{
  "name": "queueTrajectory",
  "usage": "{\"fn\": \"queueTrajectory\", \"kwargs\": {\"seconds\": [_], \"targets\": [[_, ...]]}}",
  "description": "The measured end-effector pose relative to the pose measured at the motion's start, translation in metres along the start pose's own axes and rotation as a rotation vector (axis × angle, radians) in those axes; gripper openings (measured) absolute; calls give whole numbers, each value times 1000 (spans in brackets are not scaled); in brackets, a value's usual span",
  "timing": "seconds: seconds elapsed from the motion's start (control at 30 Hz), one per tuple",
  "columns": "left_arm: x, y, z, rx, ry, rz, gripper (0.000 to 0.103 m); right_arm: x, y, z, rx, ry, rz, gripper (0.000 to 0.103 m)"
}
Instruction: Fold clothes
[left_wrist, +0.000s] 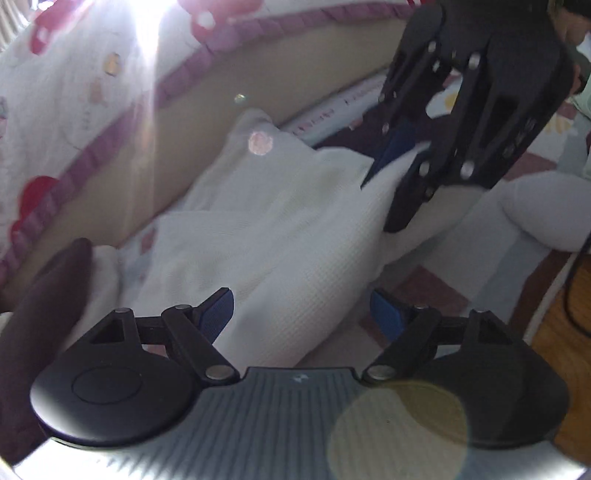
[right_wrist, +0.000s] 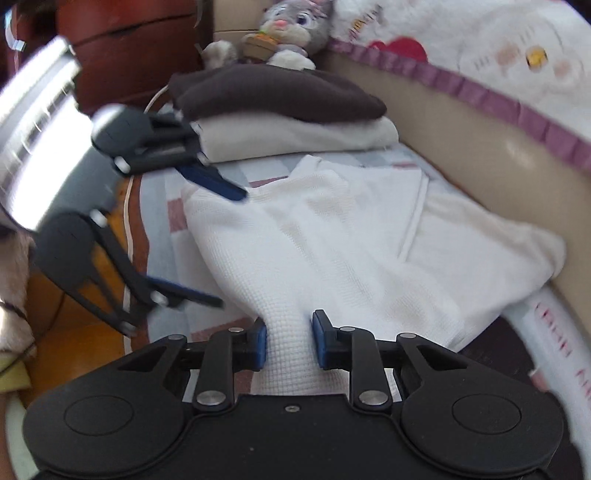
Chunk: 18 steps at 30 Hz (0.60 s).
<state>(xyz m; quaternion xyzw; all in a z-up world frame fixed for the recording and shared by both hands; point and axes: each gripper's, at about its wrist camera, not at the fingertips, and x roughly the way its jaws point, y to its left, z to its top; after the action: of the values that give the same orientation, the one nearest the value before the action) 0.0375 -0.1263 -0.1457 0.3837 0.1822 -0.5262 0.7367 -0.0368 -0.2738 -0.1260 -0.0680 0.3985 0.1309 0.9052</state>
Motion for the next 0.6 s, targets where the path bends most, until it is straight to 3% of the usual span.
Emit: {"fn": "queueTrajectory", "kwargs": {"seconds": [0.07,0.13,0.23,0.3,0.43,0.6], "targets": [[15,12,4,-53,35,-6,41,-3,-4,0,23,-8,14,27],[23,27,8,-154,40,-34,29,-5,-8,-1,47,-17,28,27],[23,43,12,-267,29,-58,27,-9,-11,-1,71,-25,43,39],[26,52,7,-345,32,-89,27,-10,-2,-2,38,-11,23,55],[31,71,-2,-516,44,-159,27,-1,23,-14,-103,23,-80,64],[42,78,-6,-599,41,-183,27,18,60,-31,-357,37,-269,67]]}}
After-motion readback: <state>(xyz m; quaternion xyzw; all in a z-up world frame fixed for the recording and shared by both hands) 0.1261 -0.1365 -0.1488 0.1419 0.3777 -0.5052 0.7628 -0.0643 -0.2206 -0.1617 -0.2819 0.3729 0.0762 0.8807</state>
